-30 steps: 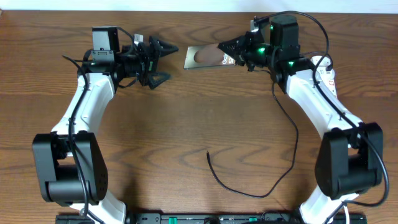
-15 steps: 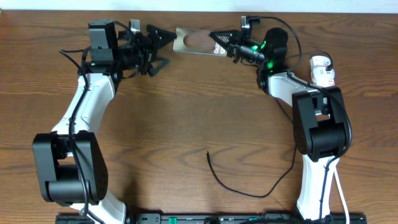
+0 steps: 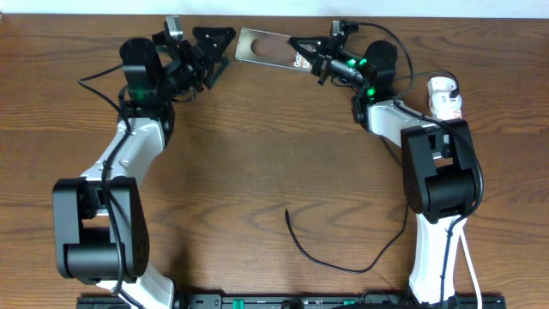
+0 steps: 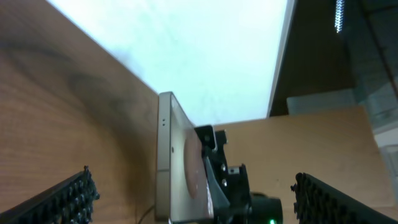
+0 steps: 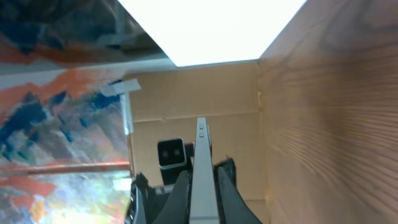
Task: Plug charger to phone and switch on socket
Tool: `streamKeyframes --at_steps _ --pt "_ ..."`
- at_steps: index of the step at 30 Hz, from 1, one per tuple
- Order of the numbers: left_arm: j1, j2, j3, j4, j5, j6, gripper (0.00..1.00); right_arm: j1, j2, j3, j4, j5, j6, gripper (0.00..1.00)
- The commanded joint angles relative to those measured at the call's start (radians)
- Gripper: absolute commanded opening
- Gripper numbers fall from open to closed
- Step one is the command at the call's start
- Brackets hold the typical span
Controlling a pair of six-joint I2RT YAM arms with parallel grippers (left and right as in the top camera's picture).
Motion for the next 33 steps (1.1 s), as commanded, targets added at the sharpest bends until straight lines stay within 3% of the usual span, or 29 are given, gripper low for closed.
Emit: streamKeyframes --at_steps 1,33 --pt "-0.022 -0.025 -0.048 0.087 -0.076 -0.060 0.98 0.038 -0.006 0.018 0.045 0.087 0.063 0.01" --pt "-0.034 -0.025 -0.061 0.152 -0.191 -0.120 0.98 0.207 -0.006 0.018 0.094 0.134 0.062 0.01"
